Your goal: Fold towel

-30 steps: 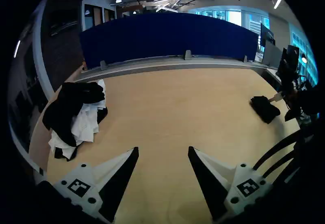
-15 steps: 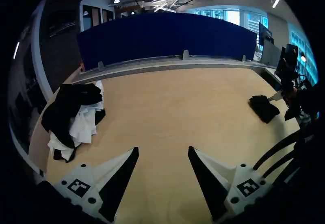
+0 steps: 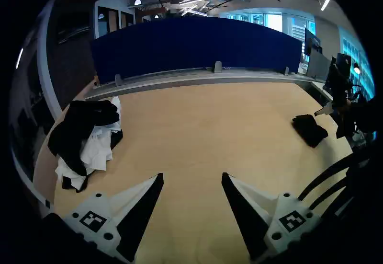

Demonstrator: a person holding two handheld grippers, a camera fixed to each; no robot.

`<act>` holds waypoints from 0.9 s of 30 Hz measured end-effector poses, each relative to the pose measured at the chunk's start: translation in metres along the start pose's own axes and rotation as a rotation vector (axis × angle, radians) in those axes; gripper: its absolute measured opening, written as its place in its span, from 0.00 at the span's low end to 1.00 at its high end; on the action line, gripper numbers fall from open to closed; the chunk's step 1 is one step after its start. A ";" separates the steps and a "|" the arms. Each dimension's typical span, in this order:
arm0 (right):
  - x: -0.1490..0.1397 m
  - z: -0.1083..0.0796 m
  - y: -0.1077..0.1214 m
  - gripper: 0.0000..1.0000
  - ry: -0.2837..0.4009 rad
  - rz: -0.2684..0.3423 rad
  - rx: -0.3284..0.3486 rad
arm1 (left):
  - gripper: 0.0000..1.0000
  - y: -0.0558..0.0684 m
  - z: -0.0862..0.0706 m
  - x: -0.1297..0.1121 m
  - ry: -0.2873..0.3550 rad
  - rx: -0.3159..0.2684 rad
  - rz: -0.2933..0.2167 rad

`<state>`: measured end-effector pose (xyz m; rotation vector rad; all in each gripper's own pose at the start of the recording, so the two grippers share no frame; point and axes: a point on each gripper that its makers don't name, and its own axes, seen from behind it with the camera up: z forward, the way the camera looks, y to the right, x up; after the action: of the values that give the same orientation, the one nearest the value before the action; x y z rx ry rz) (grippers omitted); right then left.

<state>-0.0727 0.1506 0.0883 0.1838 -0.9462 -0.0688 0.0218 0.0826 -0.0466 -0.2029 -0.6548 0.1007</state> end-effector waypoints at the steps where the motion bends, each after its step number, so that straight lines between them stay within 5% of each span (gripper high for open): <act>1: -0.002 0.001 0.001 0.23 -0.006 0.001 -0.005 | 0.90 0.000 -0.001 0.000 0.001 0.000 -0.001; 2: -0.004 0.001 0.002 0.23 -0.012 0.002 -0.010 | 0.90 0.000 -0.001 0.000 0.001 -0.001 -0.001; 6: -0.013 0.007 0.008 0.50 -0.031 0.007 -0.040 | 0.90 0.000 -0.001 -0.003 -0.004 0.001 -0.003; 14: -0.019 0.020 0.004 0.53 -0.050 0.008 -0.031 | 0.90 -0.001 -0.001 -0.004 -0.008 0.003 0.006; 18: -0.021 0.023 0.000 0.34 -0.054 0.016 -0.011 | 0.90 -0.002 -0.001 -0.005 -0.009 0.004 0.005; 27: -0.018 0.021 0.001 0.17 -0.040 0.028 -0.001 | 0.90 -0.001 0.001 -0.006 -0.010 0.002 0.007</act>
<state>-0.1005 0.1513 0.0857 0.1689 -0.9881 -0.0467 0.0171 0.0807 -0.0493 -0.2028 -0.6638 0.1091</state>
